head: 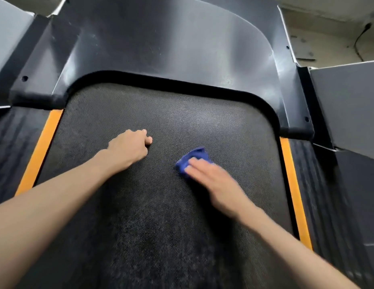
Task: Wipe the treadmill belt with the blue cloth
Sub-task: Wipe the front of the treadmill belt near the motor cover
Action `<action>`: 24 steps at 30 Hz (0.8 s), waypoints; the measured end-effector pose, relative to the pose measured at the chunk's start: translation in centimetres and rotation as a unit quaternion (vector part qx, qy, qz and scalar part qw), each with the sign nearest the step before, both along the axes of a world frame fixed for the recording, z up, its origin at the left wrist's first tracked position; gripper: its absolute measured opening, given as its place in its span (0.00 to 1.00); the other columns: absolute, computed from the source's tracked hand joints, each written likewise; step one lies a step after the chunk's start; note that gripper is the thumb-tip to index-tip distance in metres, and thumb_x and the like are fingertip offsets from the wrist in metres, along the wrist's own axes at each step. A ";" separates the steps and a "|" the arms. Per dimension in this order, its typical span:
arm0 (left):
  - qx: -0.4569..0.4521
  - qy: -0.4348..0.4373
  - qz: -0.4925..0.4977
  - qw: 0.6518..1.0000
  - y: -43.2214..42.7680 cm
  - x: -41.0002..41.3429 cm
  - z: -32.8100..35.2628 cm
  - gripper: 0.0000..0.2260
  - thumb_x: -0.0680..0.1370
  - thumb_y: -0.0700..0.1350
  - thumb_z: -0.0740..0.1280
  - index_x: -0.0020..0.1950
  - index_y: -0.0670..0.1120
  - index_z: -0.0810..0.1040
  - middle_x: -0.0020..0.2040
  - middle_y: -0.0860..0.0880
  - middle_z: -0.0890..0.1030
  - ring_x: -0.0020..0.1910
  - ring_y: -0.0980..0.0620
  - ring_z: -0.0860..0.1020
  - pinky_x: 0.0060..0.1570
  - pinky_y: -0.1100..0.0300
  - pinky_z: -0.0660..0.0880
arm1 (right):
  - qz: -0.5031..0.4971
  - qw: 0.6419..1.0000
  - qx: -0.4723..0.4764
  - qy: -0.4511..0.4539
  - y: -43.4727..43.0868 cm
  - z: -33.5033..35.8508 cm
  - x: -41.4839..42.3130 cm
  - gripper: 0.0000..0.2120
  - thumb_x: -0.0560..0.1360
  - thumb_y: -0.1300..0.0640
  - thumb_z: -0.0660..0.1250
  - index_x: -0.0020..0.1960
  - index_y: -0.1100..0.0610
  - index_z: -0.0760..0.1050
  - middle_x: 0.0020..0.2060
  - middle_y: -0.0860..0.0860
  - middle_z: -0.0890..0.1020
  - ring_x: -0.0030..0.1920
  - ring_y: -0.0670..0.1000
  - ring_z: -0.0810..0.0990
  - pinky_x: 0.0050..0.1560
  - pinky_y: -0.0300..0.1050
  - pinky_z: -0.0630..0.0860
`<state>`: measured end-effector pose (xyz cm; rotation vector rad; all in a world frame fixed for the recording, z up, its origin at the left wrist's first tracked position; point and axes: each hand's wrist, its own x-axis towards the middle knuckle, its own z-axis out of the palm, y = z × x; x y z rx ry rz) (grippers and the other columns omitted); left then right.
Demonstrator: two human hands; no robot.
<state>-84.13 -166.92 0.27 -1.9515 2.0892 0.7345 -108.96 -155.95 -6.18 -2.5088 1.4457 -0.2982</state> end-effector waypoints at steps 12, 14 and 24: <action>0.001 0.026 0.009 1.000 -1.4 0.3 -0.2 0.13 0.79 0.47 0.59 0.61 0.56 0.77 0.66 0.47 0.73 0.63 0.41 0.72 0.61 0.51 0.68 | -0.077 0.997 -0.017 -0.001 1.6 -0.7 4.2 0.25 0.74 0.58 0.55 0.71 0.53 0.66 0.71 0.51 0.68 0.69 0.51 0.67 0.66 0.47 0.63; -0.006 0.024 0.013 1.000 -1.2 0.2 -0.1 0.13 0.80 0.49 0.58 0.63 0.56 0.76 0.68 0.48 0.72 0.64 0.41 0.71 0.61 0.51 0.68 | 0.015 0.999 -0.035 0.037 -0.4 0.0 0.9 0.26 0.72 0.59 0.56 0.71 0.51 0.66 0.70 0.50 0.69 0.67 0.50 0.70 0.62 0.47 0.67; 0.004 0.042 0.025 0.999 -1.1 0.2 0.0 0.12 0.79 0.47 0.59 0.60 0.55 0.78 0.63 0.45 0.75 0.62 0.41 0.72 0.60 0.49 0.69 | -0.239 0.969 0.043 -0.048 -3.6 -0.4 0.9 0.37 0.63 0.68 0.54 0.73 0.60 0.61 0.74 0.57 0.59 0.75 0.54 0.55 0.74 0.50 0.47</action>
